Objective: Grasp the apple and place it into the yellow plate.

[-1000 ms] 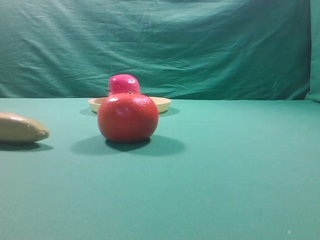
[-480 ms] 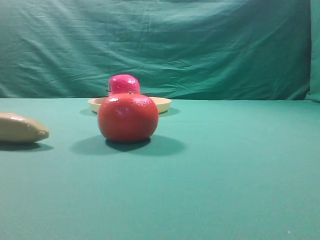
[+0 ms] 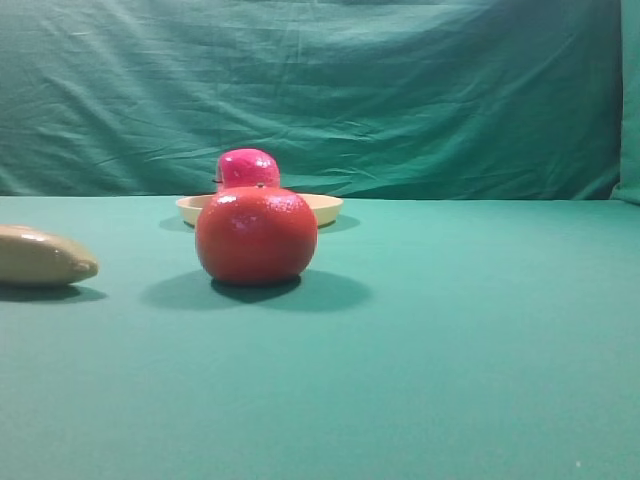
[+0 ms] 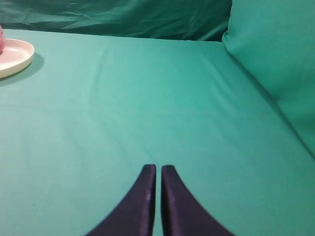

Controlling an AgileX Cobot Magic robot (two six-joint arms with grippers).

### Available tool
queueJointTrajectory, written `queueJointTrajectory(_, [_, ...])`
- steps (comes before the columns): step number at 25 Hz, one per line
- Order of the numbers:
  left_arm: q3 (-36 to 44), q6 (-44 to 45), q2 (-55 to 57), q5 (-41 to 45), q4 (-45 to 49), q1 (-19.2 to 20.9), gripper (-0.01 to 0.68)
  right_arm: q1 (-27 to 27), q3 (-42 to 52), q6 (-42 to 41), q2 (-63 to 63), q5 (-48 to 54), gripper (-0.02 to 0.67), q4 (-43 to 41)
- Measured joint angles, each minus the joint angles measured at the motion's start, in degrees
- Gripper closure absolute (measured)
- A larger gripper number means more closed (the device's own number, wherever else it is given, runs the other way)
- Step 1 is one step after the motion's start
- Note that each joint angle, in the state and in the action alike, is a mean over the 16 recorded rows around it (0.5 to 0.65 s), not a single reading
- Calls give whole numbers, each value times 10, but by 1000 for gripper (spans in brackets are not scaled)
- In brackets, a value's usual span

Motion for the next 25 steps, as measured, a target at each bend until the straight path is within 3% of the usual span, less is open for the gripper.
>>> queueJointTrajectory(25, [0, 0, 0, 0, 0, 0, 516, 0, 0, 1, 0, 2, 649, 0])
